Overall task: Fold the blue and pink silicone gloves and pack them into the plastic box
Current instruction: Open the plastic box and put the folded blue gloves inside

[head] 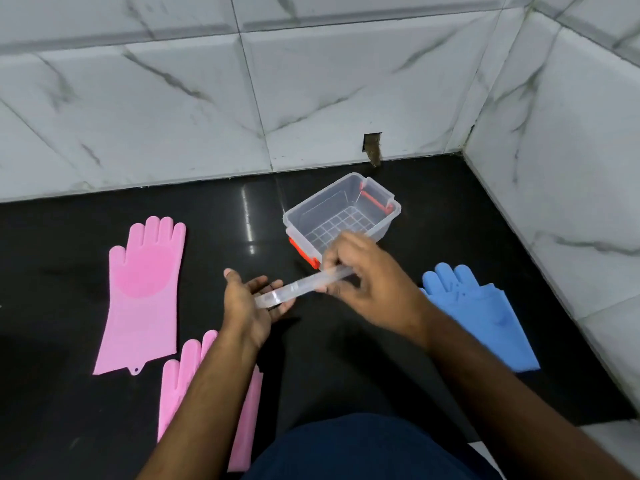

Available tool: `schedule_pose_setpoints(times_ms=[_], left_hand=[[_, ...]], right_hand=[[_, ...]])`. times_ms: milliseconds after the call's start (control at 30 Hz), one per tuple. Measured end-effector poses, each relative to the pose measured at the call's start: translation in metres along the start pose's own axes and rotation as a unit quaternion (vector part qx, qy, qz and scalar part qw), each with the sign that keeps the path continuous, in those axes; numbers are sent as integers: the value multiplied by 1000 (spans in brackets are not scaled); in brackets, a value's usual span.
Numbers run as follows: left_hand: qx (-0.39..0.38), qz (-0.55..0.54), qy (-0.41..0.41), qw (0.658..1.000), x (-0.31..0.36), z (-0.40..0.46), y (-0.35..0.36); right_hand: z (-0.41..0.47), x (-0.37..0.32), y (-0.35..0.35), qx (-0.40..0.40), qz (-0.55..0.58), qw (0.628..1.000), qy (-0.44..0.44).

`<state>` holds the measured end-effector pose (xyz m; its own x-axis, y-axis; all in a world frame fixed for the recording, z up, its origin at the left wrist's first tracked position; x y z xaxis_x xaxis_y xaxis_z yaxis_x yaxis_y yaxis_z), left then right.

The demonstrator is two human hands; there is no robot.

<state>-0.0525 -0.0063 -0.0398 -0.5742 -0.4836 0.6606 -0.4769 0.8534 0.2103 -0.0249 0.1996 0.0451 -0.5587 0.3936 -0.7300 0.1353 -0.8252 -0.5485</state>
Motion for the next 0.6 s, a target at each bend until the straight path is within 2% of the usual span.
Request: schedule_pose_setpoints(times_ms=[67,100,200,233,300,400,500,600], left_hand=[[-8,-68,9,998,4,0,-6],[-37,-75,9,996,7,-2,-9],[-126,-33,9,991,12,-8,-16],[-115,-11,28,993,12,-7,-18],[-35,63,103,992,10,-3,-20],[68,215,177,958,4,-4,-20],[87,324,202,920,-1,0,-20],[85,389,221,891,-5,3,-13]], right_hand=[[-7,5,24,-31,-45,998,-37],[-11,10,34,-45,-63,996,-44],[-23,26,61,-90,-107,989,-37],[-25,32,68,-103,-109,988,-27],[-28,42,77,-124,-101,987,-9],[-29,53,86,-160,-108,981,3],[-28,59,91,-202,-132,970,11],[-26,62,91,-237,-160,958,17]])
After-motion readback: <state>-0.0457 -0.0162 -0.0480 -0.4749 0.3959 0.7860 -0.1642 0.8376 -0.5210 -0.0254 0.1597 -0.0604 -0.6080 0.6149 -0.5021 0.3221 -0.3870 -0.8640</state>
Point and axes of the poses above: each hand's wrist, its own z-axis towards the middle knuckle, its own y-axis out of the palm, x = y × z, the point moved 1 cm from there along z, towards the middle knuckle, and after that the axes turned 5 degrees about z, right-handed, at the moved point
